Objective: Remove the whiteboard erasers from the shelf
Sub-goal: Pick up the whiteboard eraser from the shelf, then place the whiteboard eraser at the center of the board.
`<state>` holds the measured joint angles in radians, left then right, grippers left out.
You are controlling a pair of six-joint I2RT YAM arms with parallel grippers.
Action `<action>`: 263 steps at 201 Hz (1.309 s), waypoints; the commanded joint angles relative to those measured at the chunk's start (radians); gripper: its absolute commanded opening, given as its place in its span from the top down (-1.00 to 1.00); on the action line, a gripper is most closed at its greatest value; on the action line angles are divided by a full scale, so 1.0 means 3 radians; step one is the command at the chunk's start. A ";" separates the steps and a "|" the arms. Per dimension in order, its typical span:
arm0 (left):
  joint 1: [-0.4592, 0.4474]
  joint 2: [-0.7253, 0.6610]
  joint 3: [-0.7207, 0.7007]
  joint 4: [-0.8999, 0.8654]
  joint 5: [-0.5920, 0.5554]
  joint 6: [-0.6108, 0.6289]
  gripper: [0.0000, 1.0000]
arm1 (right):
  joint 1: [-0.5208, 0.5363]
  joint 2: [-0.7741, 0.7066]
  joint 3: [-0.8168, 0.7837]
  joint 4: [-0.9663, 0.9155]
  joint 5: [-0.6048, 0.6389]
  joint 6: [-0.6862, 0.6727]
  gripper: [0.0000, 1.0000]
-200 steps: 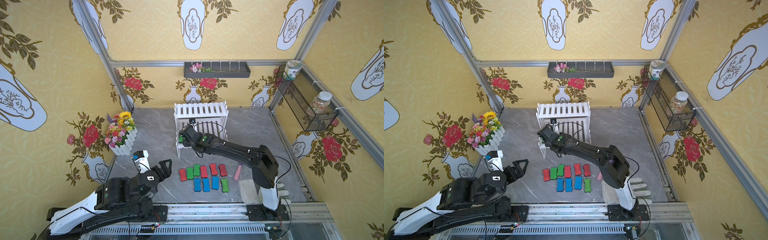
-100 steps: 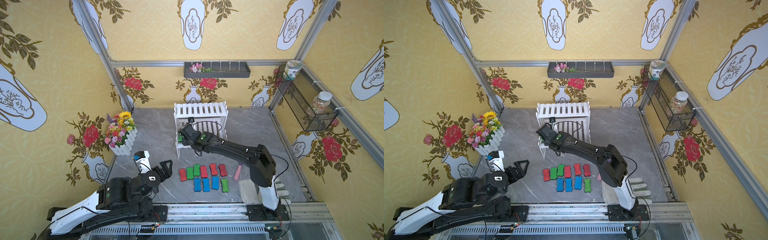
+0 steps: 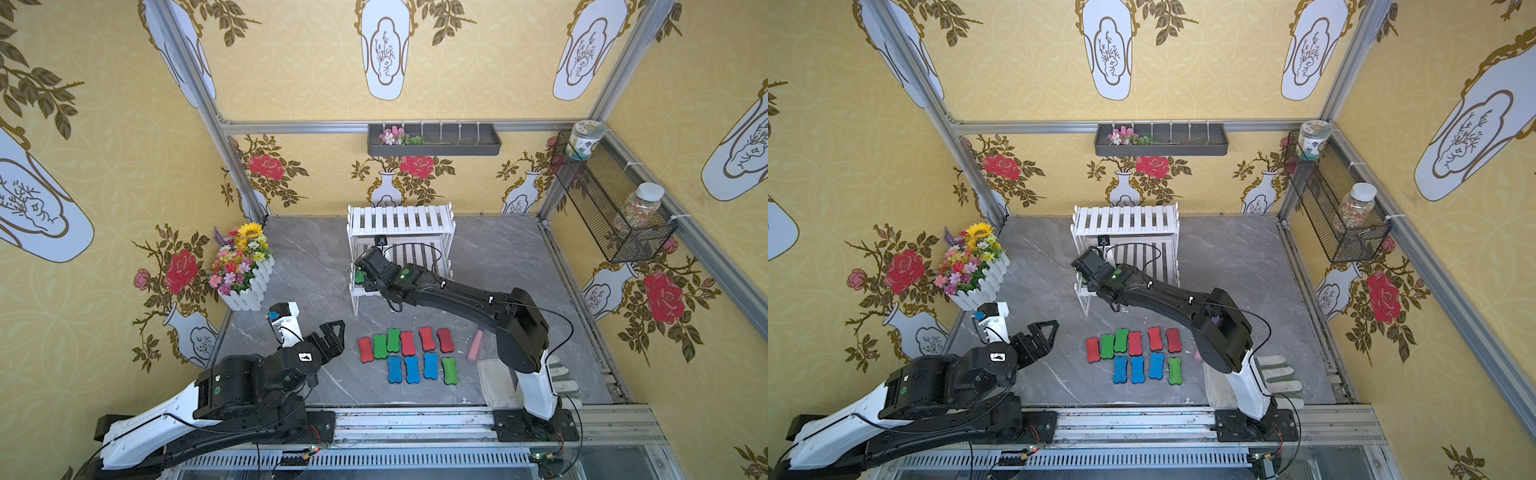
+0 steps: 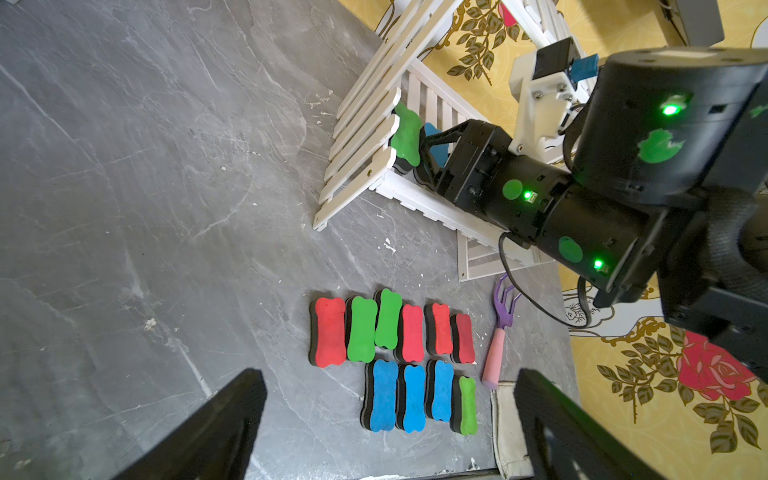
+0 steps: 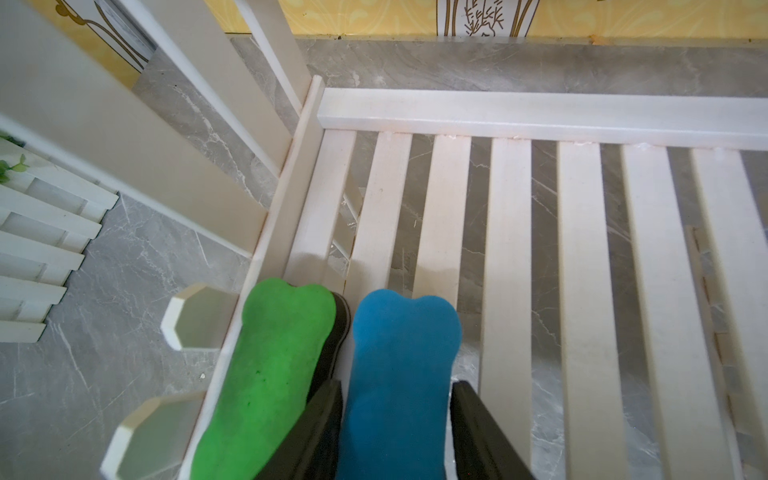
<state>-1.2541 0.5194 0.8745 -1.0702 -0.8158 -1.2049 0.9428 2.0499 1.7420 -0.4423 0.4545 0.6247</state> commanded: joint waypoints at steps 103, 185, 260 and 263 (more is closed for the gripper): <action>0.0006 0.0043 -0.0016 0.0039 -0.0030 -0.0008 -0.99 | -0.0024 -0.0687 -0.0598 0.0554 -0.0359 0.0032 0.23; 0.0005 0.0079 0.0120 -0.0084 -0.0140 -0.0046 -0.99 | 0.0286 -0.1382 -0.1400 0.0616 -0.0315 0.0373 0.25; 0.0004 0.0157 0.0119 -0.0055 -0.0126 -0.0060 -0.99 | 0.0882 -0.1886 -0.2189 0.0287 -0.0162 0.0847 0.25; 0.0005 0.0160 0.0117 -0.0055 -0.0131 -0.0065 -0.99 | 0.0913 -0.1872 -0.2210 0.0270 -0.0160 0.0871 0.25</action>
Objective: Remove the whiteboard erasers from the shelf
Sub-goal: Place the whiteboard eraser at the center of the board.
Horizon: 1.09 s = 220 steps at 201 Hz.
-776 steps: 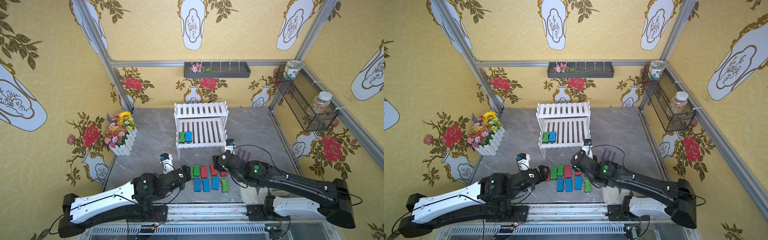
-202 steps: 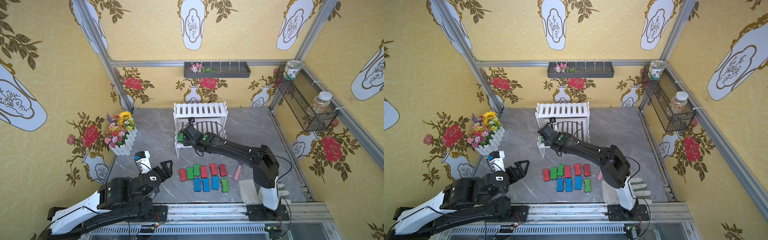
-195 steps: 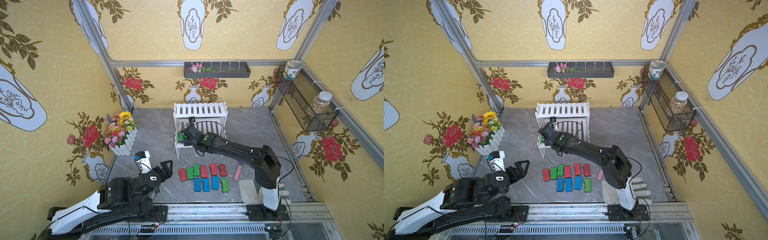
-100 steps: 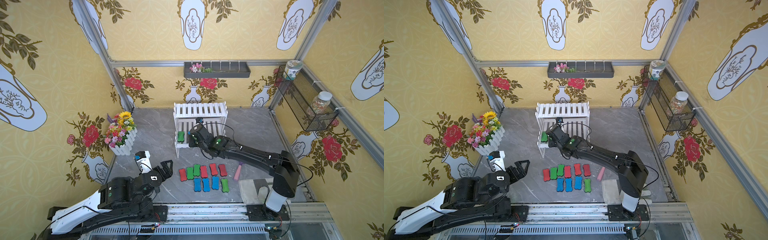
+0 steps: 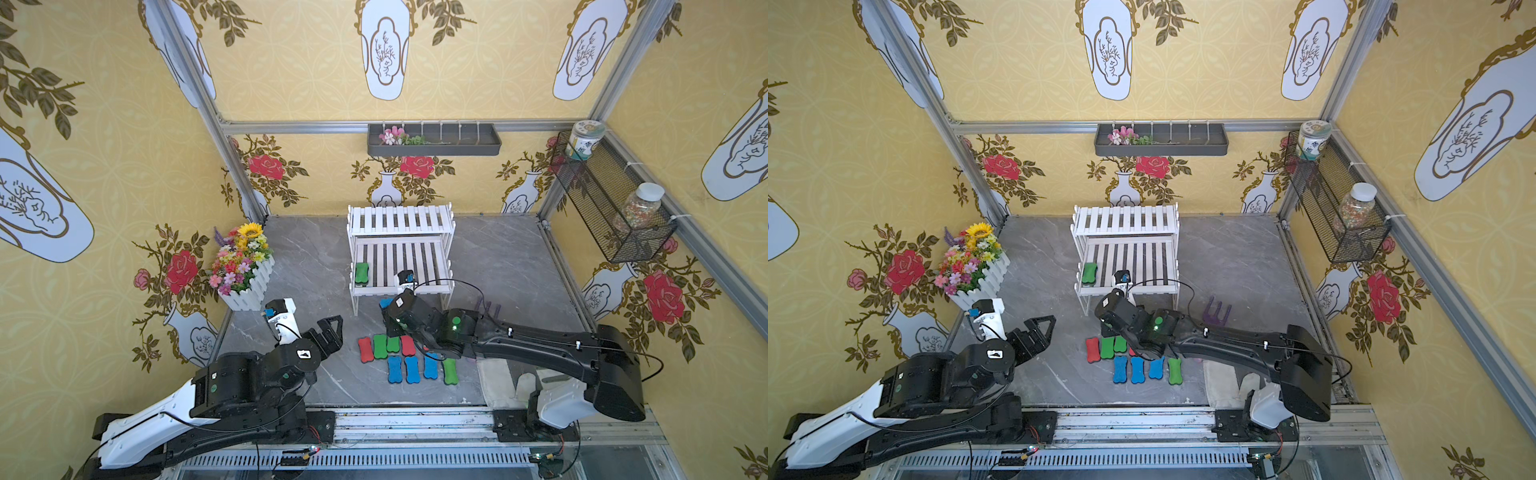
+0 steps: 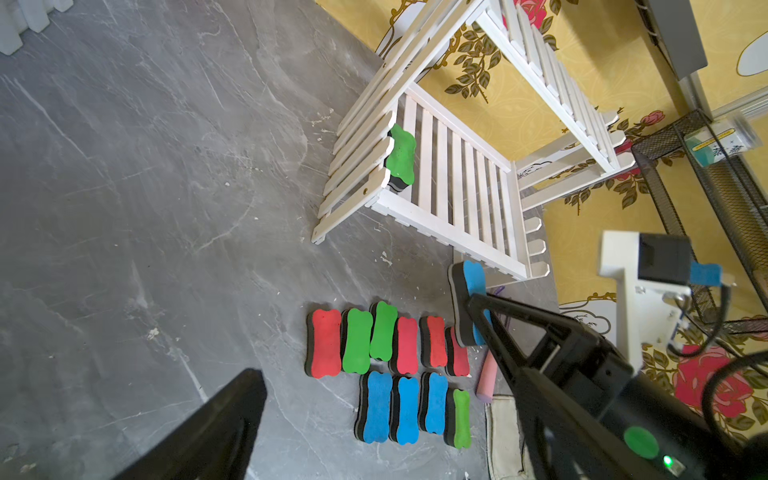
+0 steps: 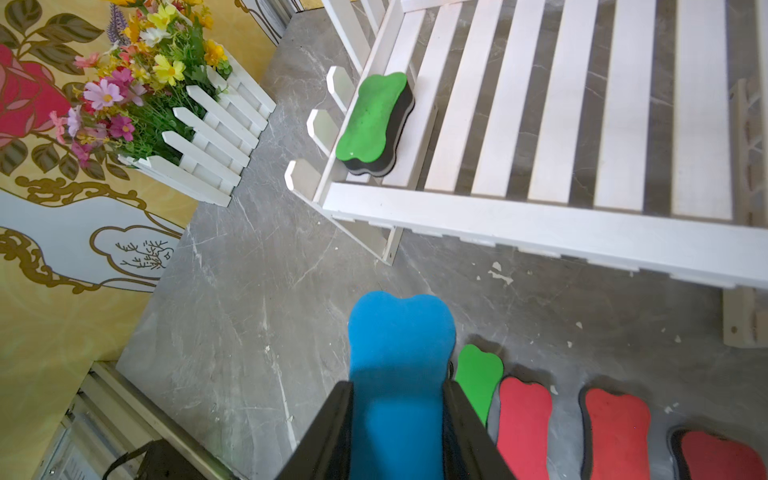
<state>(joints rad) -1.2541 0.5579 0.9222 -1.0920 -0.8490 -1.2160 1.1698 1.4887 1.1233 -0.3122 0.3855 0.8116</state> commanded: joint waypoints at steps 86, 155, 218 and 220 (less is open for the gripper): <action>0.0007 0.0109 0.0300 -0.0117 -0.0217 -0.0016 -0.99 | 0.0815 0.0831 0.0005 0.0114 0.0099 0.0685 0.31; 0.0005 0.0186 0.0398 -0.0161 -0.0253 -0.0022 -0.99 | 0.0943 0.1113 0.0155 -0.0131 -0.0140 0.1031 0.31; 0.0003 0.0069 0.0384 -0.0273 -0.0288 -0.0074 -0.99 | 0.0848 0.1225 0.0198 -0.0276 -0.0170 0.1227 0.31; 0.0005 0.0064 0.0385 -0.0276 -0.0289 -0.0074 -0.99 | 0.0849 0.1235 0.0213 -0.0283 -0.0166 0.1223 0.31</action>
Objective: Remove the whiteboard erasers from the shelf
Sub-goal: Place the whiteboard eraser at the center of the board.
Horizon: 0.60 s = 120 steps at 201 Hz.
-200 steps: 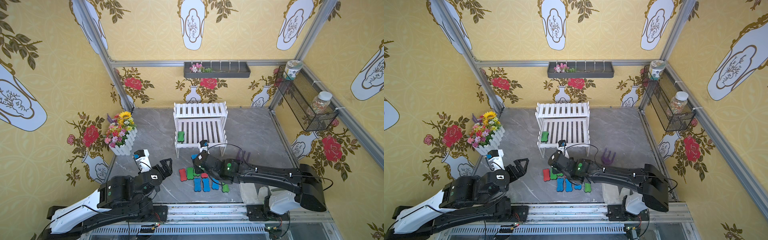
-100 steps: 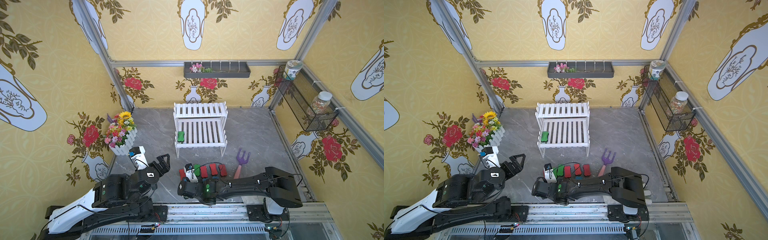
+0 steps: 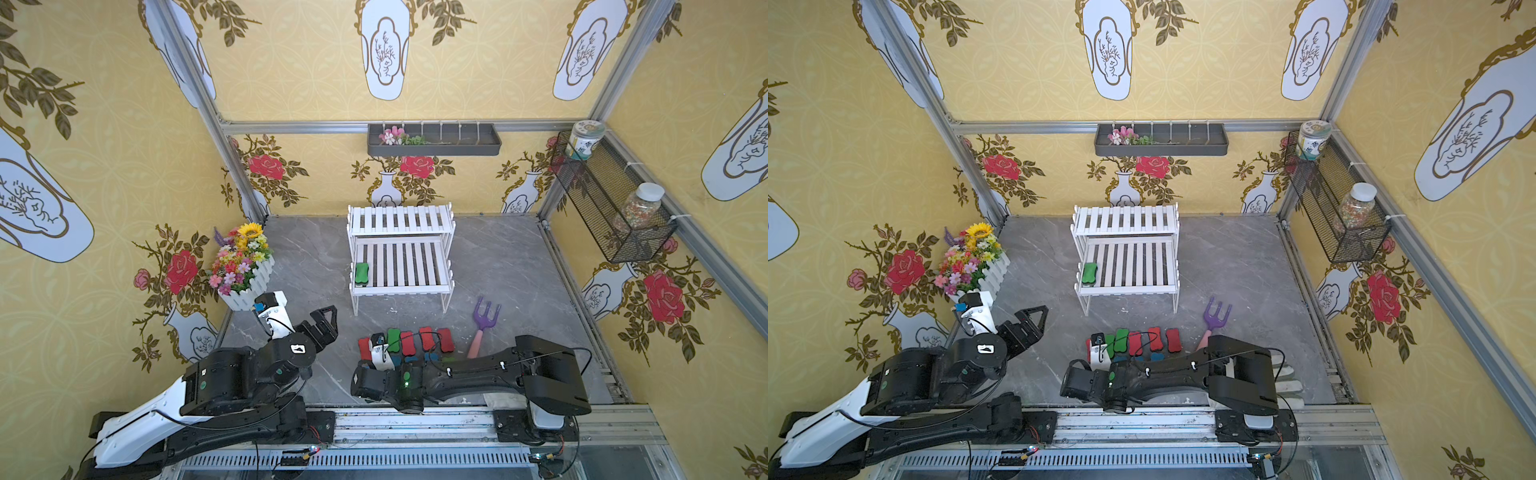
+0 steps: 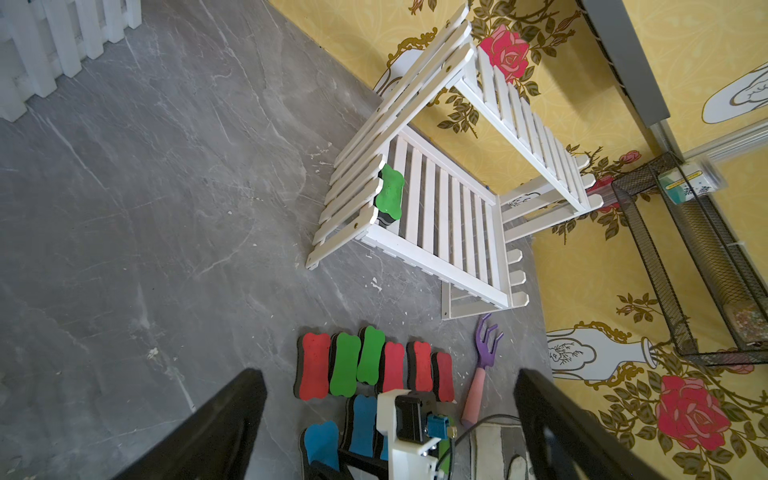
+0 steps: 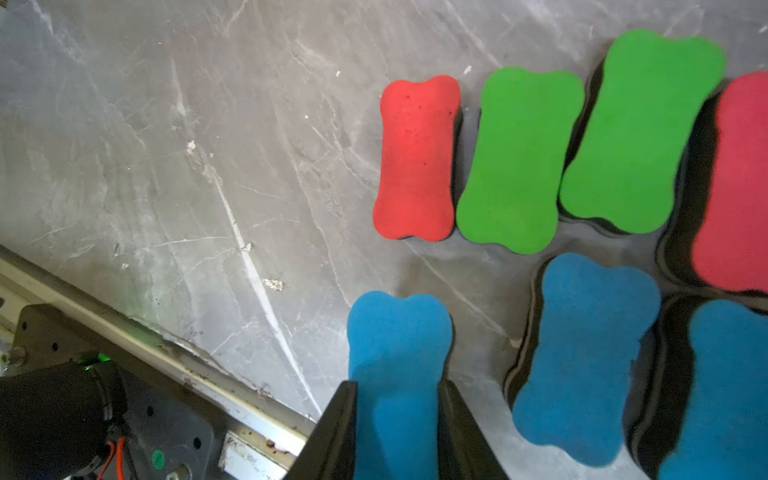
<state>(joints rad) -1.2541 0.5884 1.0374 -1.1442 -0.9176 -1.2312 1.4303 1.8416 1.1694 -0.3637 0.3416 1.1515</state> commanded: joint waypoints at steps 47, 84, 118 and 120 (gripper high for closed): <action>0.0003 -0.0090 -0.0040 -0.0127 -0.0045 -0.0045 -0.99 | -0.0069 0.0089 0.0055 -0.0186 0.0115 0.0234 0.32; 0.0004 -0.0095 -0.0040 -0.0140 -0.0058 -0.0033 -0.99 | -0.0099 0.0131 0.0054 -0.0168 0.0230 0.0314 0.31; 0.0006 -0.0094 -0.0032 -0.0170 -0.0066 -0.0039 -0.99 | -0.0115 0.0172 0.0106 -0.0183 0.0237 0.0283 0.21; 0.0005 -0.0095 -0.0032 -0.0169 -0.0064 -0.0041 -0.99 | -0.0115 0.0168 0.0109 -0.0179 0.0240 0.0279 0.20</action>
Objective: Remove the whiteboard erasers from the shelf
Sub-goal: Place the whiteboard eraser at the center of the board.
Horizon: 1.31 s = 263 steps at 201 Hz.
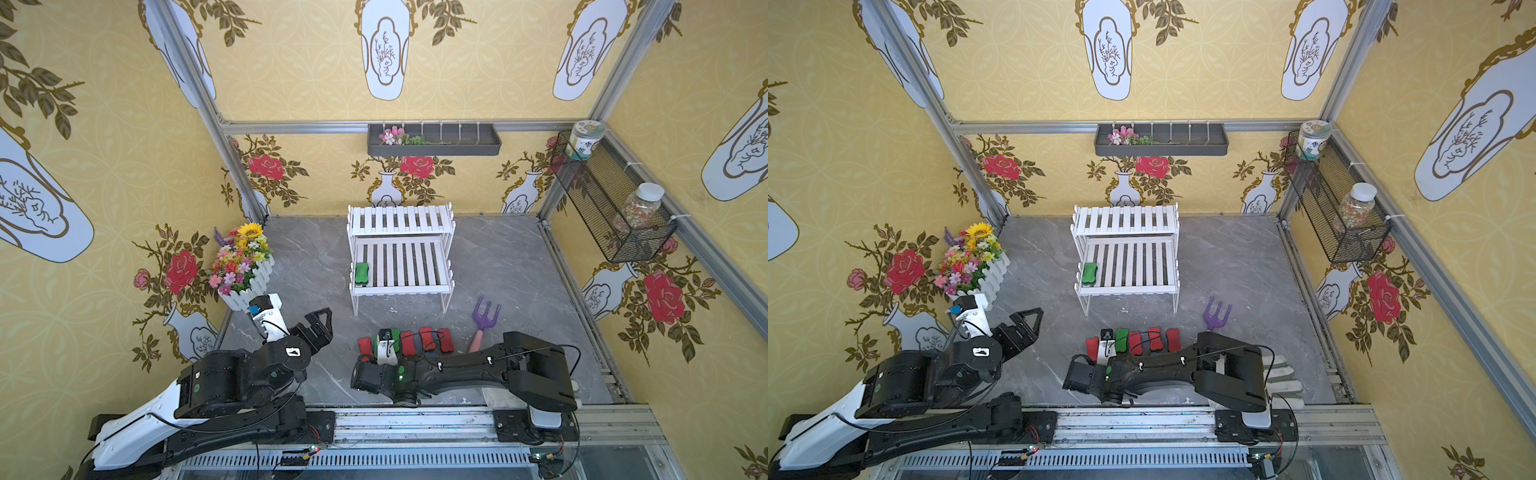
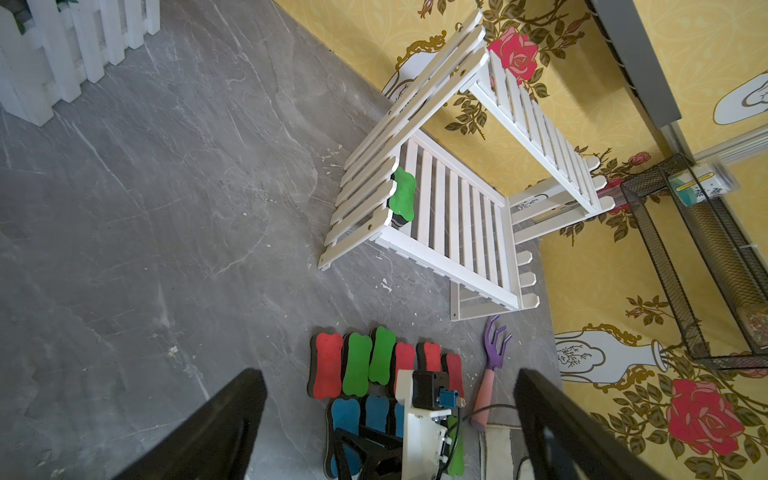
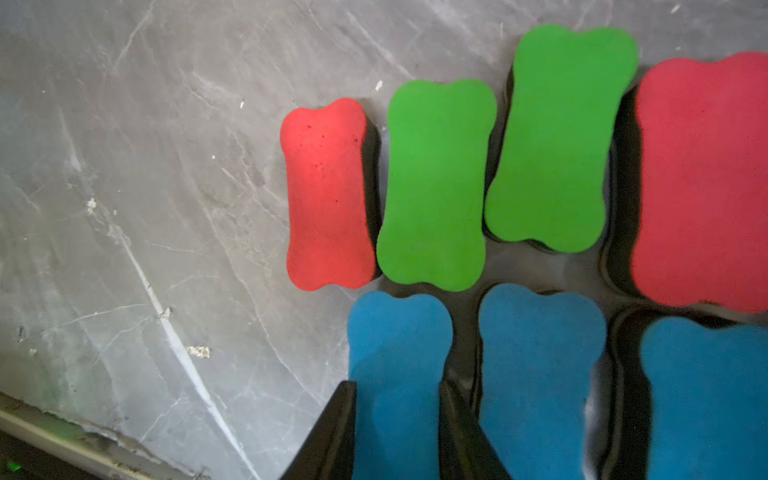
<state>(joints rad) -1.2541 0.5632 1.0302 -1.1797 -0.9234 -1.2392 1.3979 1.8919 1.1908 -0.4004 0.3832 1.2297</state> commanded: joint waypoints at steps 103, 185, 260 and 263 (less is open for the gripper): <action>0.0005 0.0091 -0.0084 0.0092 0.0057 0.0034 -0.99 | 0.0208 -0.0413 0.0068 -0.0170 0.0629 -0.0280 -0.14; 0.0524 0.0769 -0.0282 0.1215 0.0874 0.1076 -0.99 | 0.0131 -0.1977 -0.0942 -0.0456 0.1034 -0.0282 -0.26; 0.1309 0.2060 0.0277 0.1780 0.1471 0.2016 -0.79 | 0.0034 -0.2893 -0.1523 -0.0620 0.1106 -0.0167 -0.26; 0.1311 0.2104 0.0317 0.1778 0.1453 0.2035 -0.78 | 0.0034 -0.2905 -0.1531 -0.0623 0.1109 -0.0167 -0.25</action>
<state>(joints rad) -0.8722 1.1038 1.0584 -0.6952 -0.4942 -0.7490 1.4097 1.0473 0.7502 -0.5686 0.6888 1.1679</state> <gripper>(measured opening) 0.911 0.628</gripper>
